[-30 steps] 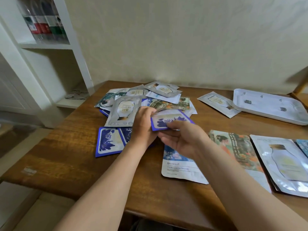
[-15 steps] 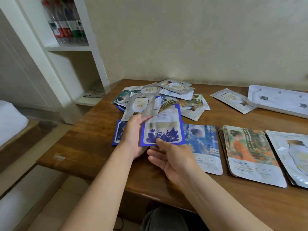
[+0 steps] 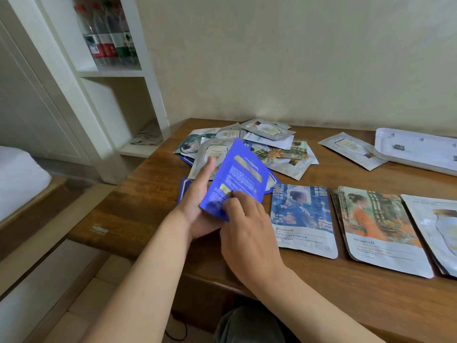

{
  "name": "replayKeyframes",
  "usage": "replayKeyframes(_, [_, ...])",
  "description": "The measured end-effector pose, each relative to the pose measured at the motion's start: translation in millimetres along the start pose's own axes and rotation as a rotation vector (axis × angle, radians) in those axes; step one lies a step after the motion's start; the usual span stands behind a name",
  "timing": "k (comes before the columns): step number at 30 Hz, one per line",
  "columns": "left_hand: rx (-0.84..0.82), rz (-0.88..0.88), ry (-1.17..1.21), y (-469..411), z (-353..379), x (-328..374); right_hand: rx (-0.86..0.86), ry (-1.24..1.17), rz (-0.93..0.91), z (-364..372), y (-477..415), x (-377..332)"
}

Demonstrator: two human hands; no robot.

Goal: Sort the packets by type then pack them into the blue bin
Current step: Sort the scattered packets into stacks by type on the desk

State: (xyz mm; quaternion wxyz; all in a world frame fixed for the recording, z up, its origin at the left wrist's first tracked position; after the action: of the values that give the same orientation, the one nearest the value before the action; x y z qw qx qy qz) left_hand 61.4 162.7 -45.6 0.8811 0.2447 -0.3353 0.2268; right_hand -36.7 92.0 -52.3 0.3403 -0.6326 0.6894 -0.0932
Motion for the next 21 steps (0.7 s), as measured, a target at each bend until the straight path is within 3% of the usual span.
replayKeyframes(8, [0.186,0.058,-0.034,4.3,-11.3,-5.4,-0.05,0.122,-0.1,7.3,4.2,6.5])
replayKeyframes(14, [0.177,0.108,-0.012,6.2,-11.5,-1.7,-0.18,0.146,0.006,7.5,5.0,16.3])
replayKeyframes(16, [0.099,0.068,0.034,7.9,-5.9,-2.0,-0.168,0.029,0.053,5.4,2.7,15.8])
replayKeyframes(18, [0.106,0.125,0.001,5.6,-4.6,-0.6,-0.091,-0.255,0.169,-3.5,-1.4,17.1])
replayKeyframes(21, [0.201,0.291,-0.349,2.9,-7.1,1.8,-0.044,-0.703,0.508,-13.7,-4.6,18.8])
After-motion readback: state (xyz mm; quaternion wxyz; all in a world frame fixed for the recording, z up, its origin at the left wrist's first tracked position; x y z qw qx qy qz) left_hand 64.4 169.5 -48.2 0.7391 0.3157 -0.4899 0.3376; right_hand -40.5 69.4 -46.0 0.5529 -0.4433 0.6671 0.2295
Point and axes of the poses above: each hand's wrist, its own y-axis away from the middle knuckle, its own z-axis out of the palm, x = y × z, the point moved 3 cm from there along -y, towards the middle knuckle, and after that the axes turned 7 degrees about y, right-handed, at the moved point
